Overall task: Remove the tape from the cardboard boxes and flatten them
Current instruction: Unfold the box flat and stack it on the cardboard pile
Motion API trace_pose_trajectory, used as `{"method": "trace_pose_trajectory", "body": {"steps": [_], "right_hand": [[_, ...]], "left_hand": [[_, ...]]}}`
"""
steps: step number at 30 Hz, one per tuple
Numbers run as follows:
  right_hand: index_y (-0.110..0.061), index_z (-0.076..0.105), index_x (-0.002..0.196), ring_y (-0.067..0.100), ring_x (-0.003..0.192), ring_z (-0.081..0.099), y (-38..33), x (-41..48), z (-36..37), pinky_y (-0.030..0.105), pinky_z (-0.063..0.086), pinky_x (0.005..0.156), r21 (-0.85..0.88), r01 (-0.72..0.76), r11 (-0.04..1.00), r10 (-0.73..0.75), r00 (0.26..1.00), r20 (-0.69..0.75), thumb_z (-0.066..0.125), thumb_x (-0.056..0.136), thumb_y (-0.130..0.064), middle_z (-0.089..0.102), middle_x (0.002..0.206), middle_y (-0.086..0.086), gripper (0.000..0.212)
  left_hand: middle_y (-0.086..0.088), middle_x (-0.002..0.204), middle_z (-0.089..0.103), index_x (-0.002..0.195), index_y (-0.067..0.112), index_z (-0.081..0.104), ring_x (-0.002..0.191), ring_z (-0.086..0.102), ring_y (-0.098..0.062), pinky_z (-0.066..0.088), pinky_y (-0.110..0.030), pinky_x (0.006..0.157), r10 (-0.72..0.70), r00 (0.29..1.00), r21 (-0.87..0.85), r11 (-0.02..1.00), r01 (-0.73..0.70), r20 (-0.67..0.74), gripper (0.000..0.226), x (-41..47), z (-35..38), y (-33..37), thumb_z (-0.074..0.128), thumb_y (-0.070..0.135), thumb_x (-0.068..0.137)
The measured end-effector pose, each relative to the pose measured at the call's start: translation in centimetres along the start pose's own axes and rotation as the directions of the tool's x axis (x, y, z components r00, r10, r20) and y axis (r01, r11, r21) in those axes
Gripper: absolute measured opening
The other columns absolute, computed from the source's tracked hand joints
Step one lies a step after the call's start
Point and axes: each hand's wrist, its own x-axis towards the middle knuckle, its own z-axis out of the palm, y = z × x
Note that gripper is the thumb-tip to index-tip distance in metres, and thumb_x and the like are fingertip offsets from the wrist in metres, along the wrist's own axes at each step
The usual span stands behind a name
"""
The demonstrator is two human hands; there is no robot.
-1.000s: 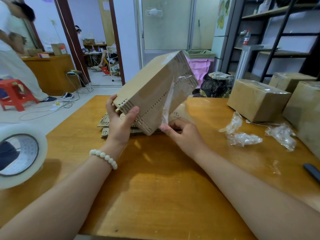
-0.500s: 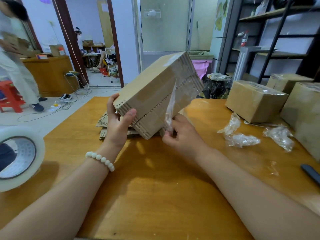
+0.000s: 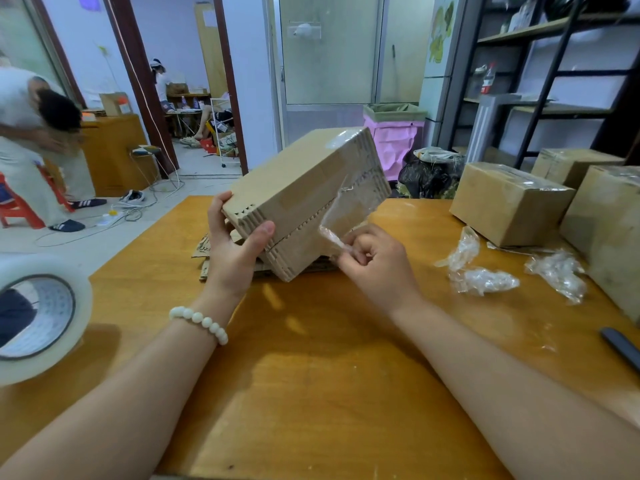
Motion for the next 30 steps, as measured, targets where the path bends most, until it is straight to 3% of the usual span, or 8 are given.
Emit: {"method": "trace_pose_trajectory", "body": {"steps": [4, 7, 9, 11, 14, 18, 24, 30], "right_hand": [[-0.019, 0.028, 0.051, 0.035, 0.063, 0.053, -0.3, 0.2, -0.1, 0.043, 0.05, 0.065, 0.071, -0.047, 0.996, 0.055, 0.993, -0.107, 0.058, 0.075, 0.005, 0.048, 0.065, 0.02, 0.045], [-0.009, 0.041, 0.058, 0.033, 0.071, 0.057, -0.4, 0.2, -0.3, 0.042, 0.05, 0.067, 0.118, -0.105, 0.987, 0.1, 0.994, 0.044, 0.06, 0.082, -0.002, 0.055, 0.08, 0.02, 0.031], [-0.002, 0.054, 0.068, 0.026, 0.075, 0.056, -0.4, -0.2, -0.1, 0.033, 0.048, 0.071, 0.099, -0.129, 0.987, 0.104, 0.969, 0.223, 0.061, 0.088, -0.012, 0.058, 0.087, 0.012, 0.023], [-0.001, 0.061, 0.075, 0.023, 0.078, 0.056, -0.7, -0.6, 0.1, 0.026, 0.045, 0.071, 0.092, -0.108, 0.99, 0.077, 0.953, 0.293, 0.059, 0.092, -0.017, 0.059, 0.087, 0.009, 0.022], [-0.009, 0.06, 0.074, 0.007, 0.068, 0.051, -1.1, -0.6, 0.0, 0.016, 0.042, 0.063, 0.052, -0.034, 0.998, 0.017, 0.951, 0.308, 0.061, 0.092, -0.016, 0.058, 0.076, 0.0, 0.019], [-0.027, 0.05, 0.075, 0.008, 0.065, 0.053, -0.9, -0.5, -0.4, 0.027, 0.049, 0.063, -0.133, 0.021, 0.991, 0.035, 0.913, 0.407, 0.065, 0.088, -0.026, 0.055, 0.073, -0.009, 0.02], [-0.028, 0.037, 0.088, 0.008, 0.075, 0.053, -0.8, -0.1, -0.5, 0.025, 0.048, 0.065, -0.273, 0.015, 0.962, 0.053, 0.969, 0.241, 0.066, 0.084, -0.045, 0.053, 0.086, -0.011, 0.035], [-0.024, 0.04, 0.09, 0.01, 0.086, 0.045, -0.5, -0.2, -0.3, 0.027, 0.044, 0.073, -0.354, 0.1, 0.93, -0.05, 0.988, 0.146, 0.067, 0.085, -0.037, 0.047, 0.091, -0.008, 0.03]], "left_hand": [[-0.009, 0.139, 0.037, 0.115, 0.064, 0.037, 0.129, 0.04, -0.028, 0.048, -0.056, 0.097, -0.002, 1.0, 0.169, 0.986, 0.005, -0.019, 0.078, 0.1, -0.2, -0.5, 0.073, 0.081, 0.047], [-0.009, 0.14, 0.035, 0.113, 0.067, 0.036, 0.129, 0.04, -0.028, 0.047, -0.057, 0.098, -0.012, 0.999, 0.191, 0.981, 0.018, -0.036, 0.077, 0.2, -0.2, -0.6, 0.074, 0.077, 0.047], [-0.008, 0.142, 0.033, 0.121, 0.058, 0.036, 0.129, 0.039, -0.027, 0.046, -0.056, 0.1, -0.008, 0.998, 0.225, 0.974, 0.021, -0.056, 0.081, 0.2, 0.0, -0.6, 0.074, 0.069, 0.051], [-0.007, 0.143, 0.031, 0.127, 0.048, 0.035, 0.129, 0.038, -0.026, 0.045, -0.054, 0.102, -0.01, 0.997, 0.244, 0.969, 0.029, -0.08, 0.086, 0.2, 0.0, -0.7, 0.072, 0.066, 0.052], [-0.007, 0.144, 0.031, 0.127, 0.048, 0.035, 0.13, 0.037, -0.026, 0.044, -0.054, 0.103, 0.004, 0.997, 0.259, 0.966, 0.016, -0.077, 0.087, 0.1, 0.0, -0.7, 0.072, 0.066, 0.051], [-0.008, 0.142, 0.032, 0.127, 0.048, 0.033, 0.129, 0.037, -0.026, 0.042, -0.053, 0.104, 0.022, 1.0, 0.307, 0.952, -0.015, -0.019, 0.087, -0.1, 0.2, -0.6, 0.07, 0.067, 0.051], [-0.007, 0.141, 0.031, 0.125, 0.051, 0.033, 0.131, 0.036, -0.027, 0.04, -0.059, 0.104, 0.07, 0.997, 0.319, 0.944, -0.079, 0.04, 0.086, -0.3, 0.8, -1.0, 0.072, 0.069, 0.051], [-0.007, 0.142, 0.031, 0.125, 0.048, 0.033, 0.13, 0.035, -0.026, 0.039, -0.06, 0.104, 0.078, 0.995, 0.326, 0.941, -0.091, 0.054, 0.088, -0.5, 1.4, -0.9, 0.071, 0.071, 0.049]]}}
